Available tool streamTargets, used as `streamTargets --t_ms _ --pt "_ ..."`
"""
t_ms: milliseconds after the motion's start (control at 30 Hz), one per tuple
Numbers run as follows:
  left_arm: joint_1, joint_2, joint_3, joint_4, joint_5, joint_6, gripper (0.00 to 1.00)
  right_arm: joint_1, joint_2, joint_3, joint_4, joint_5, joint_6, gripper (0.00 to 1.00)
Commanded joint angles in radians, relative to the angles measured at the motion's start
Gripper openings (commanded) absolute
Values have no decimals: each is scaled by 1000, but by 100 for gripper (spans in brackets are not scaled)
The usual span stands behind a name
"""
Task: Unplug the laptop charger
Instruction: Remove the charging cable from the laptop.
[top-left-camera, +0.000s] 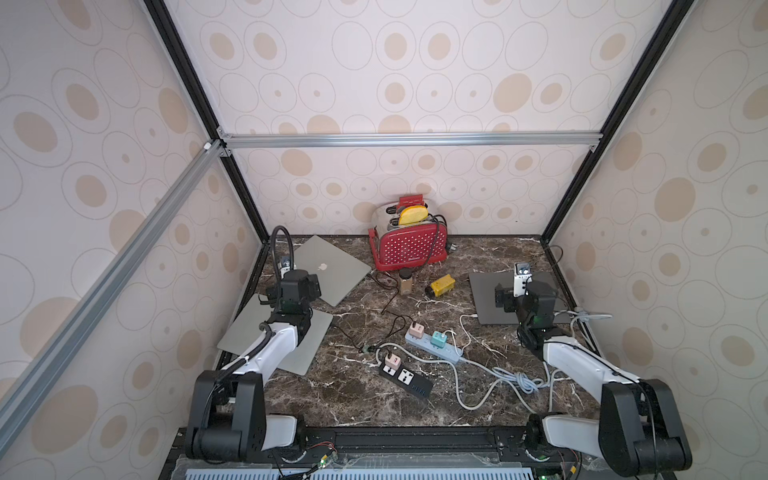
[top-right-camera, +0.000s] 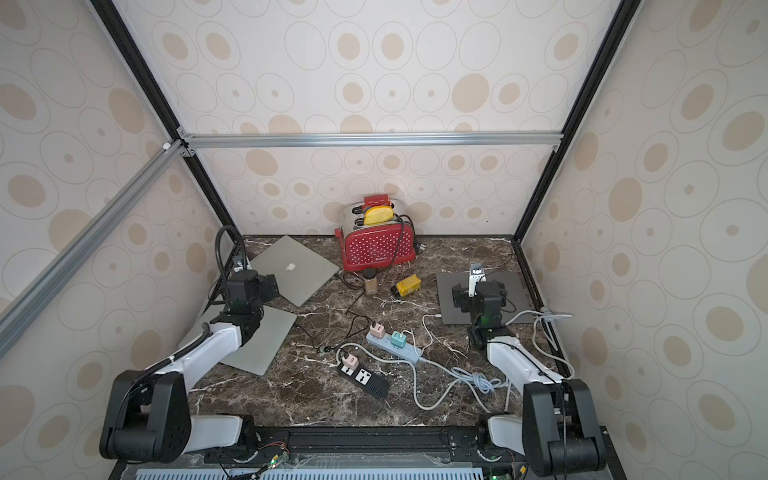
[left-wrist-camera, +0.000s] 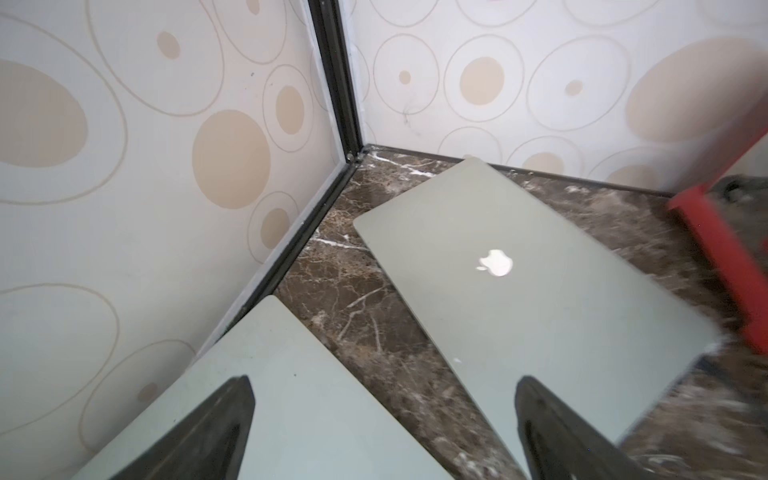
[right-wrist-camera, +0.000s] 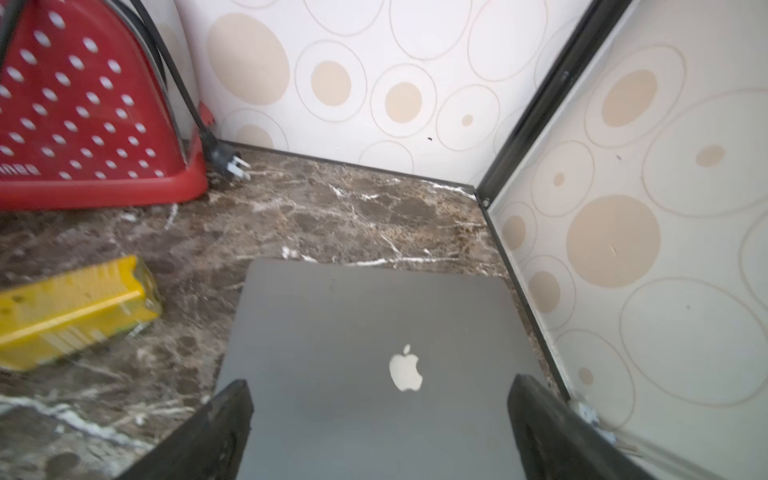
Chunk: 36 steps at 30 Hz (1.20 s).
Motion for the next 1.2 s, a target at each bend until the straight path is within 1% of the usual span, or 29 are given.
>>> streamTargets --t_ms 0,33,67,133,200,267,300,367,433,533,700,767,833,933,1000,1100,1167 --pt "-5 -43 160 -484 239 -148 99 105 36 197 -408 -56 21 100" --pt "-6 -35 194 -566 307 -148 99 140 66 263 -483 -108 17 100" --pt "-5 -21 214 -628 334 -139 99 163 92 322 -543 -156 26 100" --pt "10 52 259 -794 377 -106 99 207 162 433 -634 -321 56 100" --pt "17 117 297 -907 416 -84 99 266 220 509 -657 -433 74 100" --pt "16 117 283 -936 462 -81 99 332 273 574 -670 -499 72 100" --pt "16 102 272 -947 457 -77 99 361 301 608 -679 -535 65 100" --pt "18 88 270 -990 404 -55 99 409 362 668 -695 -597 59 100" --pt "36 107 284 -1047 367 -22 99 463 424 736 -715 -645 48 100" --pt "51 138 290 -1090 343 4 99 552 533 855 -767 -671 24 100" --pt "51 161 261 -1070 344 -2 99 665 738 1065 -885 -673 4 100" --pt "58 168 258 -1078 323 12 99 682 793 1103 -912 -684 4 99" --pt "75 161 244 -1066 316 17 99 698 815 1086 -894 -694 2 98" --pt "88 169 212 -1027 363 12 99 716 844 1062 -843 -714 7 97" --pt "87 192 190 -1001 390 11 99 731 894 1105 -861 -716 5 97" --pt "88 218 179 -975 369 13 99 754 971 1177 -864 -678 18 96" --pt "88 221 185 -974 374 19 99 767 1023 1220 -860 -680 26 94"
